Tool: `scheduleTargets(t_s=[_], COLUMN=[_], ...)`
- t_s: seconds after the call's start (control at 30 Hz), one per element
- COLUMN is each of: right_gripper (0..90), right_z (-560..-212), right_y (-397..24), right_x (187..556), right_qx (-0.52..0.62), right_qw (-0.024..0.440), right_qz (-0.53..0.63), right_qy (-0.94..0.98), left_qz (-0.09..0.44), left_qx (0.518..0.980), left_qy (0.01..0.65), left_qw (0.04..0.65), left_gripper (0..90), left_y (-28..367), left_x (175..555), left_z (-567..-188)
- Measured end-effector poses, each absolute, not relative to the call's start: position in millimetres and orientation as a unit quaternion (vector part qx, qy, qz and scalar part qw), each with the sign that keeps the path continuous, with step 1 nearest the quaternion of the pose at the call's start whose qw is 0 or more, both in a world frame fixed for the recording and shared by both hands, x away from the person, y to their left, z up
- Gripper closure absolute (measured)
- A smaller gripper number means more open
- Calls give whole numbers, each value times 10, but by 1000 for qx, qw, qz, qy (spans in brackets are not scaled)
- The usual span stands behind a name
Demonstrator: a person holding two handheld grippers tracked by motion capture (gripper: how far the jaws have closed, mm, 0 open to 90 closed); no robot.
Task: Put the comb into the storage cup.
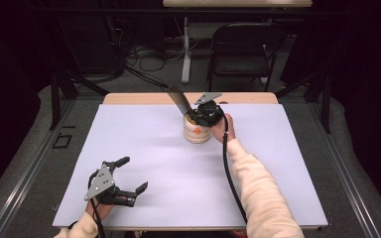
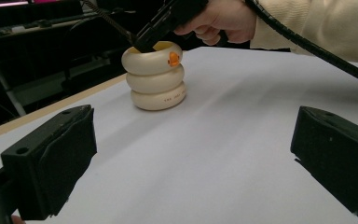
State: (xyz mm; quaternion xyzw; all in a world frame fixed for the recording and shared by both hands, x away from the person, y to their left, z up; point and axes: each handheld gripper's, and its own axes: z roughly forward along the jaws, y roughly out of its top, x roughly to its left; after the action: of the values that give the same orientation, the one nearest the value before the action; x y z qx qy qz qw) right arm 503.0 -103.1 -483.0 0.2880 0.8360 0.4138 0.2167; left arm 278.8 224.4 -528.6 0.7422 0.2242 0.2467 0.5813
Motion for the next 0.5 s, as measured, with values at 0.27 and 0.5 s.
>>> scheduleTargets(t_s=[0.27,0.5], right_gripper=[718,715], right_z=[-4833,-4841], right_y=[-1034,-1009], right_x=[5038,5045], right_qx=[286,284], right_qw=[216,216], right_qz=[412,407], right_qy=[838,841], left_qz=[248,246], left_qx=[741,742], left_qy=[226,226], left_qw=[582,582], left_gripper=[2,2], left_y=[2250,2240], left_x=[2789,2795], left_z=[-5289,-5291])
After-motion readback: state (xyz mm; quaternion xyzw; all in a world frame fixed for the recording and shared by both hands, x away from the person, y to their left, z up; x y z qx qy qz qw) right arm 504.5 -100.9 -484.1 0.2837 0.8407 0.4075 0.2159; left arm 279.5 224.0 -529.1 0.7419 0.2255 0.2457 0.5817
